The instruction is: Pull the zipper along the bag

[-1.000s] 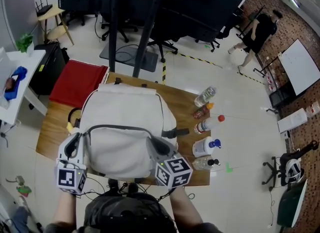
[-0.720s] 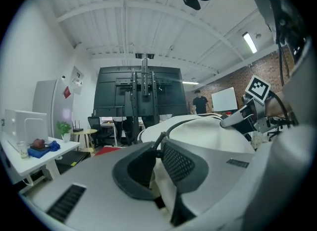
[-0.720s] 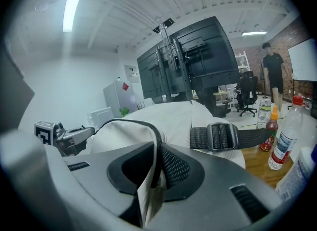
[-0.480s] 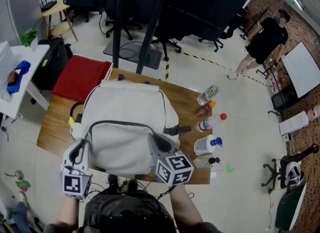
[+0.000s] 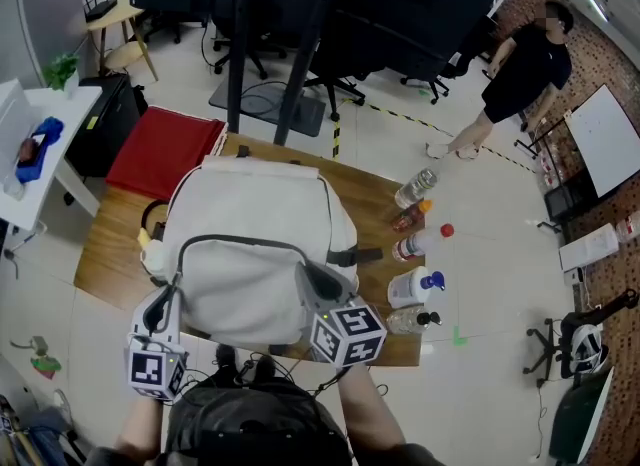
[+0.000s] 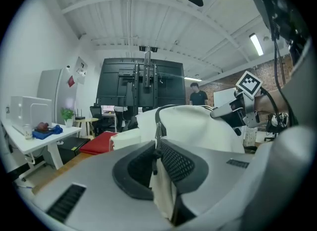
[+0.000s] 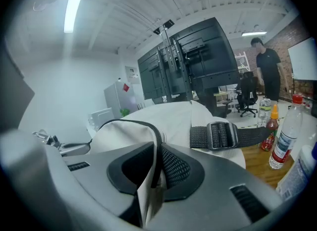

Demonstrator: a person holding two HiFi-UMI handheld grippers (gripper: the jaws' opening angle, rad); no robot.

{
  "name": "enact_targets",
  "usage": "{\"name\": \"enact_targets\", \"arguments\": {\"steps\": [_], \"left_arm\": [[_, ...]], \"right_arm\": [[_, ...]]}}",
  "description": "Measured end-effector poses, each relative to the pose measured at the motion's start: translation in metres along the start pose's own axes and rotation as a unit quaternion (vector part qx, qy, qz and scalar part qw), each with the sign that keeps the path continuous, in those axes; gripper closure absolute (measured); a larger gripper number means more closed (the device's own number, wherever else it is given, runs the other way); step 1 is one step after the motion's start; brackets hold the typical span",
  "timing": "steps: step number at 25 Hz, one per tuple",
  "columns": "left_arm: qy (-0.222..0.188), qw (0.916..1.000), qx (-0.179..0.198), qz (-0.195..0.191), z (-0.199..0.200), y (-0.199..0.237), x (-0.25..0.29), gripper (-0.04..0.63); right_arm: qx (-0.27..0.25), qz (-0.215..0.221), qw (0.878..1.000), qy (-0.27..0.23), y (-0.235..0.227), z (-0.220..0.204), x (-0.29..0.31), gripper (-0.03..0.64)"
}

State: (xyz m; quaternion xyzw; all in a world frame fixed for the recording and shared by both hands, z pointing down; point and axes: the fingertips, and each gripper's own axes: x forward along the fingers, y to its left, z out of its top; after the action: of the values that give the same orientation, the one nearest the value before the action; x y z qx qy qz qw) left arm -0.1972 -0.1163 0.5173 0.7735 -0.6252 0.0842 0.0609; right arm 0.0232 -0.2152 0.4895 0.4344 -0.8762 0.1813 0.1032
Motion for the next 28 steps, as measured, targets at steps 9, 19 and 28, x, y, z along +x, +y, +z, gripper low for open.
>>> {"name": "enact_targets", "arguments": {"steps": [9, 19, 28], "left_arm": [[0.014, 0.9998, -0.010, 0.003, -0.020, -0.007, -0.014, 0.535], [0.012, 0.9997, -0.010, 0.020, -0.004, -0.009, -0.014, 0.528], [-0.004, 0.9996, -0.011, 0.026, 0.011, -0.008, -0.012, 0.362]], "right_arm": [[-0.002, 0.005, 1.000, 0.000, 0.003, -0.001, -0.002, 0.543], [-0.004, 0.008, 1.000, -0.004, 0.001, -0.001, -0.005, 0.538], [-0.029, 0.015, 0.999, -0.001, 0.009, -0.003, -0.010, 0.488]]}}
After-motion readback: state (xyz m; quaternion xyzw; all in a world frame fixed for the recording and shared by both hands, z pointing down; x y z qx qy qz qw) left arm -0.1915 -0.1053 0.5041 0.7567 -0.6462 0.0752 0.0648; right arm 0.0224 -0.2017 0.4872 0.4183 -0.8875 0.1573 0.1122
